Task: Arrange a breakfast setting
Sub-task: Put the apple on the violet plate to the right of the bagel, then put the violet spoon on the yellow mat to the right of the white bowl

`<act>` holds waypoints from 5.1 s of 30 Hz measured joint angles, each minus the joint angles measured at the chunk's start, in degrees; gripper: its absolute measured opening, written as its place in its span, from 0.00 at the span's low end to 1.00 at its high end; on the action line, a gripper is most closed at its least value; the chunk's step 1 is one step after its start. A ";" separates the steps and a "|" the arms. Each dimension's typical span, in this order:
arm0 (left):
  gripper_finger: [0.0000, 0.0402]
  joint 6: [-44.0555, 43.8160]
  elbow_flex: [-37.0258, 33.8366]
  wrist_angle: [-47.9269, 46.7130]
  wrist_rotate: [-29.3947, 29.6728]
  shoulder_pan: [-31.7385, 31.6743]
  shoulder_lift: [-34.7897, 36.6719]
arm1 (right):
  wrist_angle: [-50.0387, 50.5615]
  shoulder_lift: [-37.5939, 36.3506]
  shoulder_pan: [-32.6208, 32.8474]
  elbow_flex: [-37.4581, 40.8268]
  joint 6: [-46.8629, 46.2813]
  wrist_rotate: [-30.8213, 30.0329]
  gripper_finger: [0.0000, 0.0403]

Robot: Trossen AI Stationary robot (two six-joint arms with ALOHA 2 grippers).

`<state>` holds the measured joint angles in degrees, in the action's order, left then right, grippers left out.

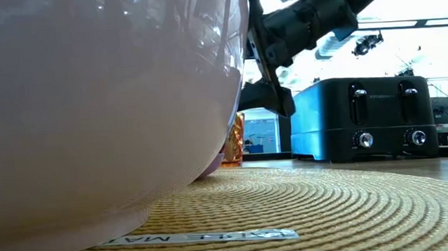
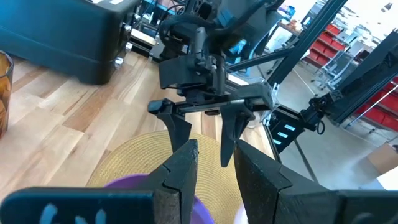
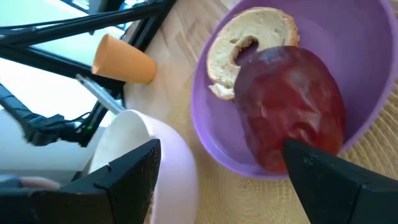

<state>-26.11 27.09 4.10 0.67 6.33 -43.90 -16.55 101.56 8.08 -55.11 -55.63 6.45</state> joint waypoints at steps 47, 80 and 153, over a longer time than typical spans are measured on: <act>0.24 20.83 -0.02 3.10 4.49 -11.12 0.13 | -27.75 -0.02 -31.41 0.00 19.81 20.05 0.79; 0.24 20.82 -0.02 0.20 1.07 -13.86 0.12 | 30.15 -0.01 -36.29 -31.30 77.86 13.52 0.79; 0.24 20.30 -0.02 -1.68 1.05 -13.84 0.11 | 31.33 10.21 -38.29 -31.30 74.98 7.88 0.13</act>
<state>-5.80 27.07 2.42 1.72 -7.51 -43.79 14.79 111.77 -30.22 -86.41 19.35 14.33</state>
